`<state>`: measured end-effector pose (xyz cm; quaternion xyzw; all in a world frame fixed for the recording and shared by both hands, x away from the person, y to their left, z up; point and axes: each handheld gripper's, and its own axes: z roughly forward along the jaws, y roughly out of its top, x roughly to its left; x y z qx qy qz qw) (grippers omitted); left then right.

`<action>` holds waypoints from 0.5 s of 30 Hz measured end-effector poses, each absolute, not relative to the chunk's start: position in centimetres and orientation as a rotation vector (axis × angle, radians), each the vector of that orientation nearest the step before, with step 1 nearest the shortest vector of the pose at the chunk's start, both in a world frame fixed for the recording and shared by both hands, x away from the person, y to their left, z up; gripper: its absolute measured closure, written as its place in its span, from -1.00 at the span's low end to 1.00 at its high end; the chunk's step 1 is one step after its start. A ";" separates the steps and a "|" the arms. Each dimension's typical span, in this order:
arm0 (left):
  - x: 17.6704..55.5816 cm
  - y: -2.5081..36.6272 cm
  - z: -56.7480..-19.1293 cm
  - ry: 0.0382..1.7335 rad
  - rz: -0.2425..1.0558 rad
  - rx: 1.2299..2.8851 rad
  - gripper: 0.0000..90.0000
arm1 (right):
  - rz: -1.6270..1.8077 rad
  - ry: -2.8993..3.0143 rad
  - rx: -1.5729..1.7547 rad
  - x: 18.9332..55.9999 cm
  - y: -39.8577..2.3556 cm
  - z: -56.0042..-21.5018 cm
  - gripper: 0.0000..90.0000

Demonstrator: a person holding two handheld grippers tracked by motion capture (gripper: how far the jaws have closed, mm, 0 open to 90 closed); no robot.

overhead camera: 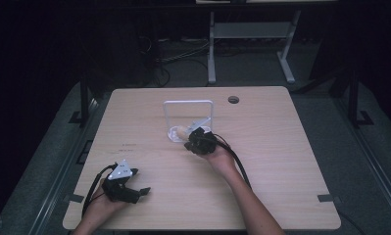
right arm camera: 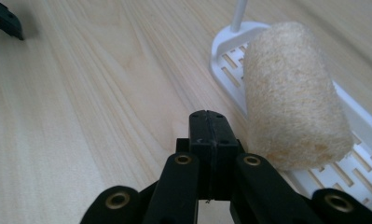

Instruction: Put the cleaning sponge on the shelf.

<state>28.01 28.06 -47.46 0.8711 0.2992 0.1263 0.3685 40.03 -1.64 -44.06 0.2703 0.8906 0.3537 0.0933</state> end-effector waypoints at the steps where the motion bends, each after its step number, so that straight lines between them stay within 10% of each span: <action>1: 28.0 28.1 -47.4 0.767 0.325 2.239 -0.71 | 1.047 2.644 0.810 40.1 -1.6 -44.2 0.99; 15: 28.0 28.1 -47.5 0.766 0.326 2.238 -0.71 | 1.001 2.620 0.871 41.1 -2.6 -45.2 0.99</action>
